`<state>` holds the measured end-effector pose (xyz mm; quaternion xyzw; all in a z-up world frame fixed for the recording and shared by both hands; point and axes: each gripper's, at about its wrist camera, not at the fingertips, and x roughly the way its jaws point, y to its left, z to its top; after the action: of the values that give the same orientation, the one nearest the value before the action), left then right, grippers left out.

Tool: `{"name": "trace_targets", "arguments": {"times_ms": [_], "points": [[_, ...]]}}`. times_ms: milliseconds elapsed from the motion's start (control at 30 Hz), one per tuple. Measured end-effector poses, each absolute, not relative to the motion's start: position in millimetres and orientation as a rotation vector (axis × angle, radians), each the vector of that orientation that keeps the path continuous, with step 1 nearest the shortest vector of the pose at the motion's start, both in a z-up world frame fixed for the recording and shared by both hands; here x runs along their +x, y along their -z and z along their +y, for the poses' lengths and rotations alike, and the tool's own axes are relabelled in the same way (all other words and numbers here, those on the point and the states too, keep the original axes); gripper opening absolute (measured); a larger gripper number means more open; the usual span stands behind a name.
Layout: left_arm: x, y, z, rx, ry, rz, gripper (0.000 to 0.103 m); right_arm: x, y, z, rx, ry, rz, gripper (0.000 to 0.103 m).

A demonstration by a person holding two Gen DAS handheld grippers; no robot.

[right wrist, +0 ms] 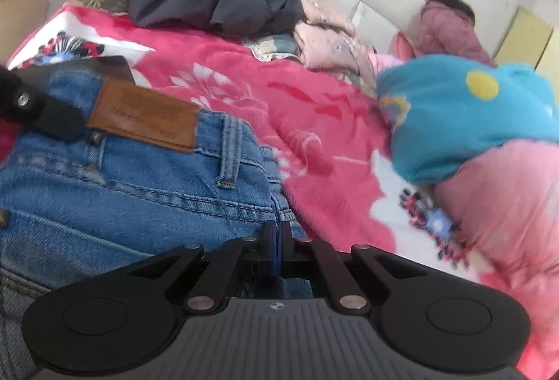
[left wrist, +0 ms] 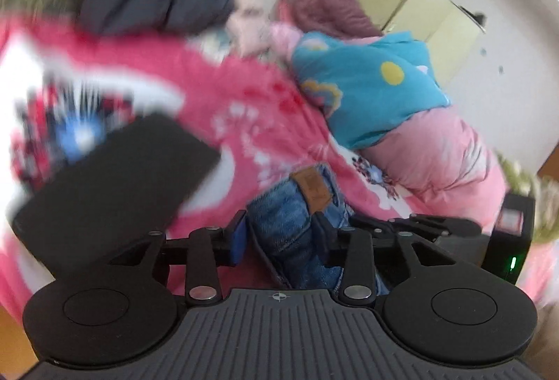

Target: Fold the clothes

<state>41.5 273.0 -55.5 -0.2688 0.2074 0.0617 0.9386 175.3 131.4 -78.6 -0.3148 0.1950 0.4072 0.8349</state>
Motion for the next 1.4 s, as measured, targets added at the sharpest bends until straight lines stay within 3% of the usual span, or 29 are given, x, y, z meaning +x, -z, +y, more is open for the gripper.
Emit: {"name": "trace_targets", "arguments": {"times_ms": [33, 100, 267, 467, 567, 633, 800, 1133, 1200, 1333, 1400], "points": [[37, 49, 270, -0.511, -0.143, 0.405, 0.049, 178, 76, 130, -0.648, -0.867, 0.424, 0.001], [27, 40, 270, -0.479, -0.162, 0.373, 0.052, 184, 70, 124, -0.593, -0.875, 0.458, 0.001], [15, 17, 263, -0.440, -0.165, 0.310, 0.053, 212, 30, 75, -0.334, -0.825, 0.542, 0.002], [56, -1, 222, -0.341, -0.050, 0.346, 0.054, 215, -15, -19, -0.093, -0.791, 0.629, 0.004], [91, 1, 209, -0.281, -0.036, 0.408, 0.054, 203, -12, -32, -0.138, -0.827, 0.682, 0.007], [115, 6, 203, -0.242, -0.028, 0.459, 0.054, 194, -8, -31, -0.216, -0.844, 0.686, 0.020], [150, 41, 210, -0.191, -0.098, 0.577, 0.052, 189, 8, -7, -0.336, -0.904, 0.647, 0.027], [148, 70, 223, -0.223, -0.128, 0.559, 0.052, 222, 51, 37, -0.356, -1.022, 0.777, 0.029], [150, 70, 220, -0.199, -0.134, 0.555, 0.052, 220, 52, 38, -0.349, -1.012, 0.778, 0.027], [149, 68, 215, -0.171, -0.140, 0.539, 0.052, 201, 53, 43, -0.375, -0.947, 0.723, 0.004], [148, 66, 215, -0.169, -0.136, 0.531, 0.052, 187, 50, 48, -0.425, -0.901, 0.660, 0.002]]}}
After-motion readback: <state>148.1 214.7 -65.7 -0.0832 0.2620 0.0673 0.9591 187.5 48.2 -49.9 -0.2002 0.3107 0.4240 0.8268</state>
